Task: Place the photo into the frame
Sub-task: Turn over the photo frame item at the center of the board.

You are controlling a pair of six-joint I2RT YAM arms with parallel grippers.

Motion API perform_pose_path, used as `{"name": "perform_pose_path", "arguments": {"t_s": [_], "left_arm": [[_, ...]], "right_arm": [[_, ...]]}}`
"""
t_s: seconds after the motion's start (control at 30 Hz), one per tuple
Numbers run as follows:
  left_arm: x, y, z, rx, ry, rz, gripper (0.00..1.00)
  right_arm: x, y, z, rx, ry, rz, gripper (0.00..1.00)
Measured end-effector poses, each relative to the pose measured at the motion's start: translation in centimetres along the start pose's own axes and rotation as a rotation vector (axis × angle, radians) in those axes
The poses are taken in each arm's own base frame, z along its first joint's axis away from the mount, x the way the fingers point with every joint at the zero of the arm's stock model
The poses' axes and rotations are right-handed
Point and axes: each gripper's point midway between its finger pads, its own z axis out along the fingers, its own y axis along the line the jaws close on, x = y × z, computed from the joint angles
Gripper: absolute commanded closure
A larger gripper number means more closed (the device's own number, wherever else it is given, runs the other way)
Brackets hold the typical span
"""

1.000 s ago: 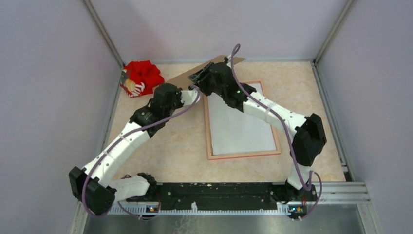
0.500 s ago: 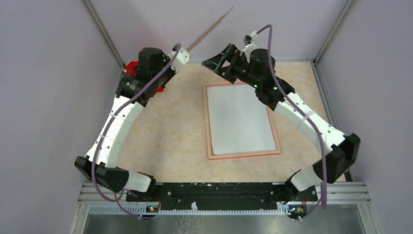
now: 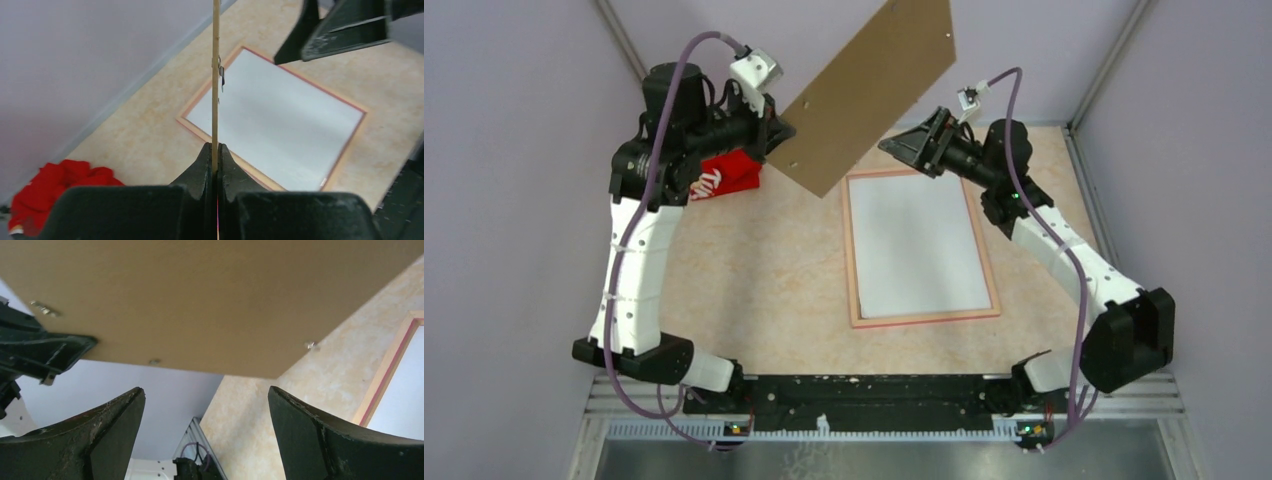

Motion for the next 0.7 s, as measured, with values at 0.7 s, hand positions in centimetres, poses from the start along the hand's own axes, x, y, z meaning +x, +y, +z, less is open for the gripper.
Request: {"name": "perform_pose_path", "arguments": {"t_s": [0.7], "left_arm": [[-4.1,-4.8,-4.1,0.290,-0.131,-0.293,1.00]], "right_arm": [[2.3,-4.1,-1.0,-0.100,-0.024,0.105,0.06]]}}
